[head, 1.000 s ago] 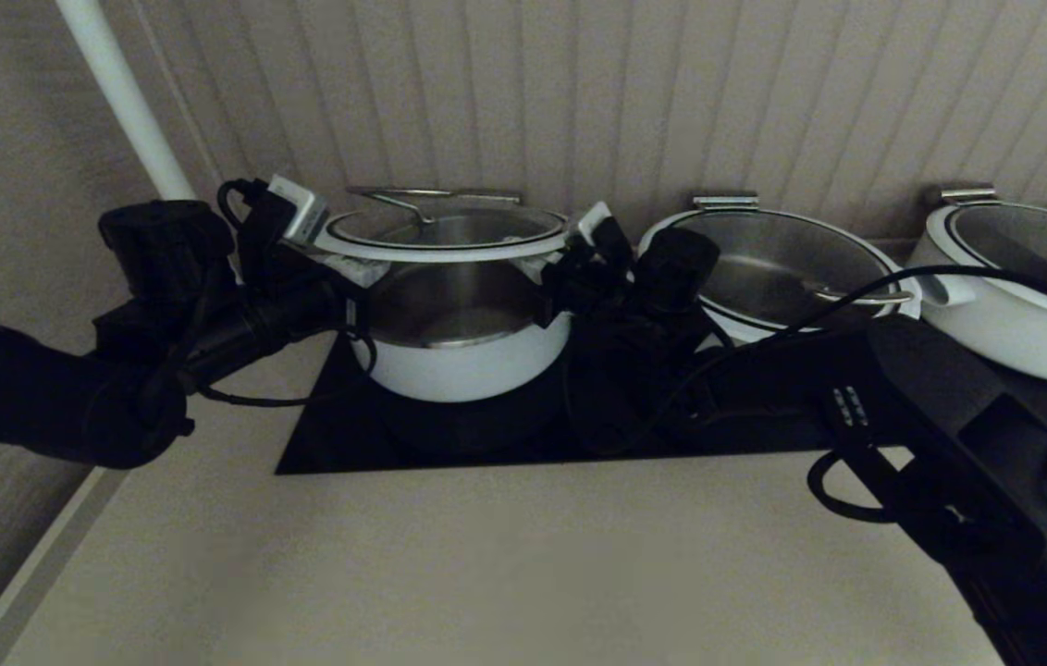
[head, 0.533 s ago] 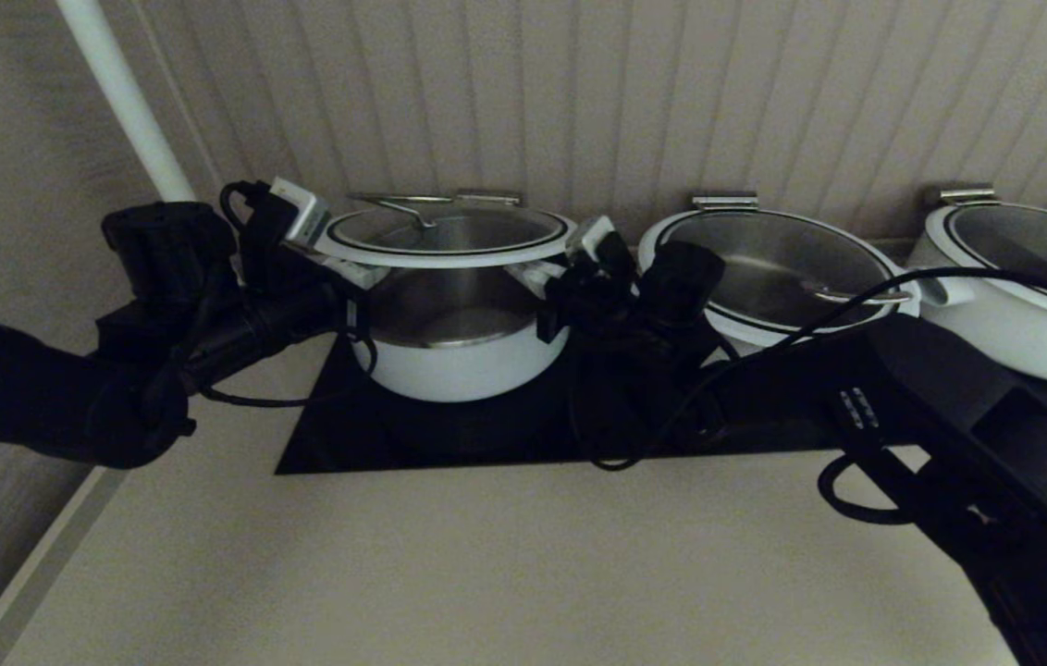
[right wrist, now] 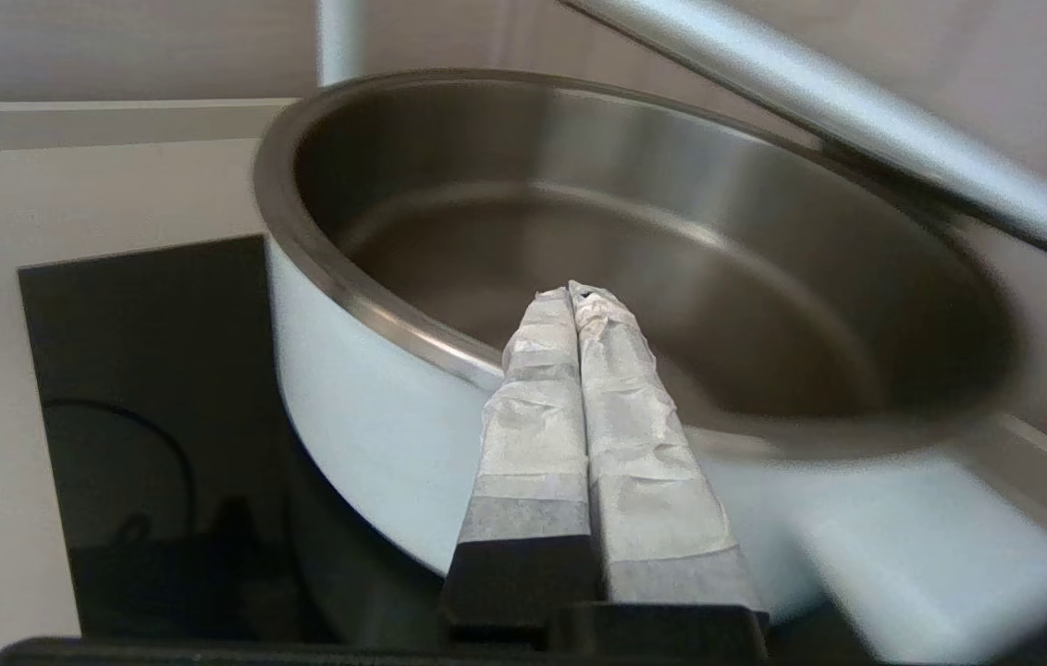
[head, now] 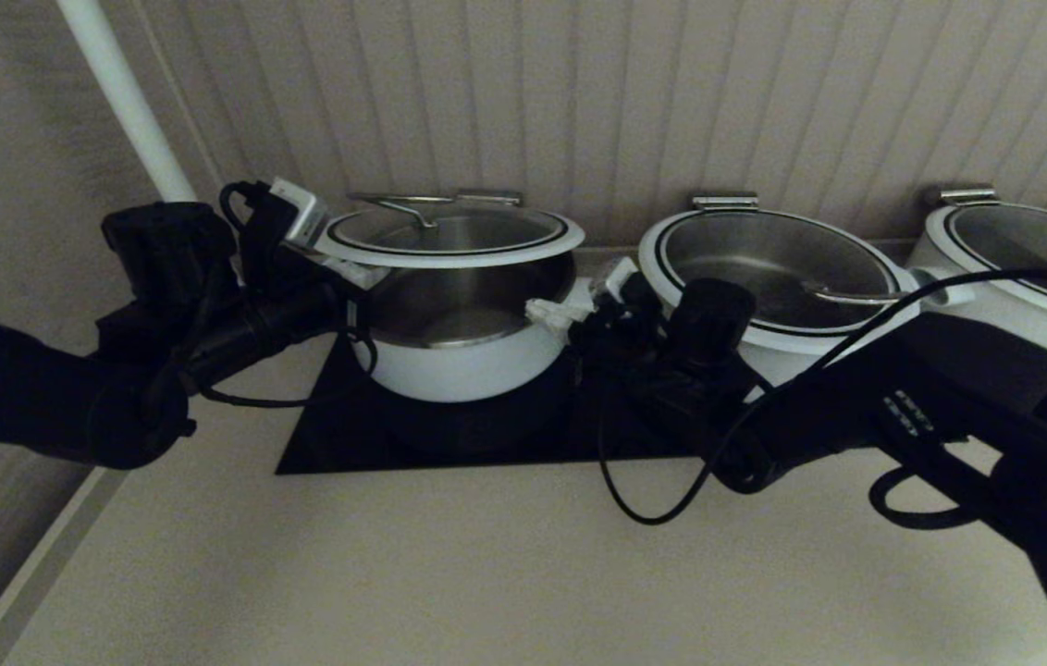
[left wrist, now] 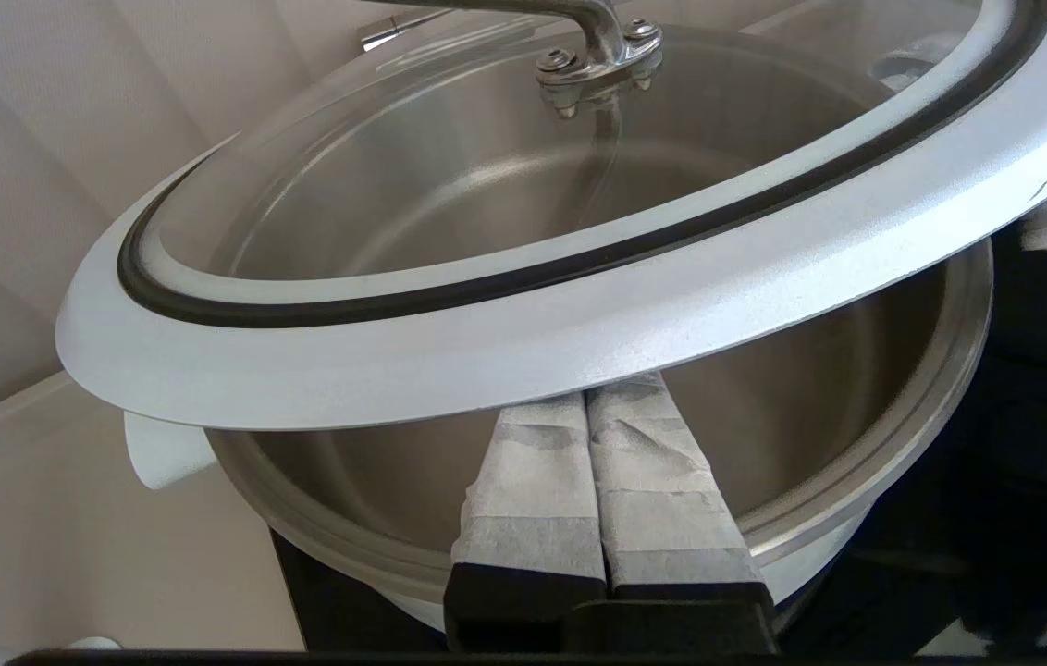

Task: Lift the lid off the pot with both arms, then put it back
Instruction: Open the pot lid completely

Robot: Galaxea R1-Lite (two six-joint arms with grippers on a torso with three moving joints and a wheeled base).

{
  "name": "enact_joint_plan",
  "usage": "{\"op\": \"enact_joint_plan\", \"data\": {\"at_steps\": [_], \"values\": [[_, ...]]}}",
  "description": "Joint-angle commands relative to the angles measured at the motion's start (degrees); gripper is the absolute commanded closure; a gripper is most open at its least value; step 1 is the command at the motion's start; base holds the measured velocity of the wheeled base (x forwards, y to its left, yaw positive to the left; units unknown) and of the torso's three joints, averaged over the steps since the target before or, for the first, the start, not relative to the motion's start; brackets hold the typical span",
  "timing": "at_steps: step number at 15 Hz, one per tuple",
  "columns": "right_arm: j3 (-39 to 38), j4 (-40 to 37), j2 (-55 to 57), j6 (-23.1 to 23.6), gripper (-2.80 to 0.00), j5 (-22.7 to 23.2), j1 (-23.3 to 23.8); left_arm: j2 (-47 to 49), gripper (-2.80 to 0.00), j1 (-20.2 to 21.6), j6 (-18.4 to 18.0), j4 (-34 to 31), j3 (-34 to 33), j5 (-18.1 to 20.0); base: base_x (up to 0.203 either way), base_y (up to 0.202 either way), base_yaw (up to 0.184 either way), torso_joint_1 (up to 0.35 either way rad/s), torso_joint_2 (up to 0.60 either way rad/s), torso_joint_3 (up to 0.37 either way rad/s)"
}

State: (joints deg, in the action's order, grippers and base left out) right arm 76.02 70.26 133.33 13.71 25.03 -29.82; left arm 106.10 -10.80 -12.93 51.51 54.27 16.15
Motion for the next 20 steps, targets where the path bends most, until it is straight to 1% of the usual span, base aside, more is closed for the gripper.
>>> {"op": "enact_joint_plan", "data": {"at_steps": [1,7,11,13,18,20], "values": [[-4.05,1.32,-4.32,0.04,0.0,0.19,1.2,-0.28,0.0,-0.01,-0.08,0.35,-0.12,0.11,0.0,0.0,0.0,0.0,0.0,0.0],[-15.1,2.67,-13.52,-0.18,0.0,0.2,3.21,-0.37,0.0,-0.01,-0.08,0.35,-0.04,0.11,0.0,0.0,0.0,0.0,0.0,0.0],[-27.9,2.77,-22.93,-0.26,0.0,-0.16,5.03,-0.37,0.0,-0.01,-0.08,0.35,-0.22,0.11,0.0,0.0,0.0,0.0,0.0,0.0],[-34.0,2.6,-28.42,-0.32,0.0,-3.35,5.55,-0.46,0.0,-0.01,-0.17,0.35,-0.22,0.11,0.0,0.0,0.0,0.0,0.0,0.0],[-47.77,1.24,-39.96,-0.36,0.0,-16.06,5.73,-0.63,0.0,-0.01,-0.17,0.35,-0.48,0.11,0.0,0.0,0.0,0.0,0.0,0.0],[-52.36,0.83,-43.72,-0.36,0.0,-20.12,5.73,-0.63,0.0,-0.01,-0.17,0.35,-0.48,0.02,0.0,0.0,0.0,0.0,0.0,0.0]]}}
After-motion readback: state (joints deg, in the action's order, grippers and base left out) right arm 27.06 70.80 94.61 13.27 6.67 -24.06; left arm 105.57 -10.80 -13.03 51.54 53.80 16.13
